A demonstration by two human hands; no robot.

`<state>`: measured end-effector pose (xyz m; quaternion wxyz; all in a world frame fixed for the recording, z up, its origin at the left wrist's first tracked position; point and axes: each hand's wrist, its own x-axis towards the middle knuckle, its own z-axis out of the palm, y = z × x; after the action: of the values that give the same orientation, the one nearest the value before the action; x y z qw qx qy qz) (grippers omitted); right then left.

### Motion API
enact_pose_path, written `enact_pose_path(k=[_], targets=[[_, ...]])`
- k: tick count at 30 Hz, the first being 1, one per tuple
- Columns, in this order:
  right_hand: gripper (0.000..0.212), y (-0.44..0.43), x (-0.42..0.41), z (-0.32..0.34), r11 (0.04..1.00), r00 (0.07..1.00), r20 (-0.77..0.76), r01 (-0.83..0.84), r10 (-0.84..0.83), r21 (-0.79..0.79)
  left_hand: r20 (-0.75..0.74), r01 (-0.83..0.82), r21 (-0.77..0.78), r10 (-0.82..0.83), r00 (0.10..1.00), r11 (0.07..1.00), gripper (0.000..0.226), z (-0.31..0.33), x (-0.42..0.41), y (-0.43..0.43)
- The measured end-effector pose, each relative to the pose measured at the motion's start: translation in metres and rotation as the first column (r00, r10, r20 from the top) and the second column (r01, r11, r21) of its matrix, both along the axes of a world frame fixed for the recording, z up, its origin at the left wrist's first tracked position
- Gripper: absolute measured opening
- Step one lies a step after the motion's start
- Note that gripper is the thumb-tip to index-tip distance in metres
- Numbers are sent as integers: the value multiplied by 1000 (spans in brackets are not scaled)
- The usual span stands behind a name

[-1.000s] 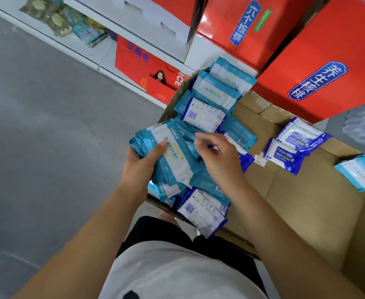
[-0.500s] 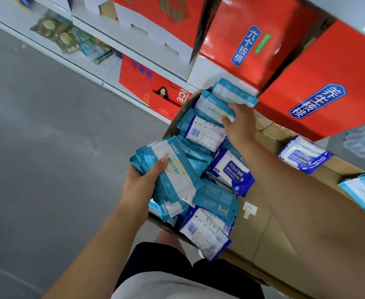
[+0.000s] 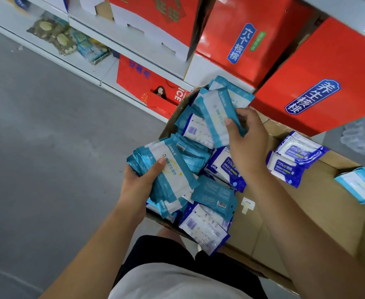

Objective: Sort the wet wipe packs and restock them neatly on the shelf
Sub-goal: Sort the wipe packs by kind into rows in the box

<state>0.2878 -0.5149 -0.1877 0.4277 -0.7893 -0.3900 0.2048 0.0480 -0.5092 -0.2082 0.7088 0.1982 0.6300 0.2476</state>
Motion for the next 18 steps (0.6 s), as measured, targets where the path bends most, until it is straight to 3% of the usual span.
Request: enact_pose_path(k=[3,4,8,12,13,15,18], targets=[[23,-43,-26,30,999,921,-389,-31,11,-45,78,7,37,-9,997,999,71,2,13,-7],[25,-57,-32,31,996,889,-457,-50,13,-70,115,1,39,-6,993,999,70,1,18,-11],[21,-101,-45,14,981,875,-484,-103,11,-164,184,39,49,-48,982,998,77,3,46,-26],[13,-131,-33,7,983,954,-299,-58,4,-173,153,143,89,-155,976,986,77,8,73,-50],[12,-137,-26,12,983,949,-315,-32,-27,-183,145,161,99,-174,974,982,74,9,78,-56],[19,-148,-11,27,968,862,-489,10,-136,-251,138,205,111,-219,966,973,69,12,90,-69],[48,-166,4,33,930,687,-698,-89,-203,-357,116,308,116,-321,940,944,69,19,115,-95]])
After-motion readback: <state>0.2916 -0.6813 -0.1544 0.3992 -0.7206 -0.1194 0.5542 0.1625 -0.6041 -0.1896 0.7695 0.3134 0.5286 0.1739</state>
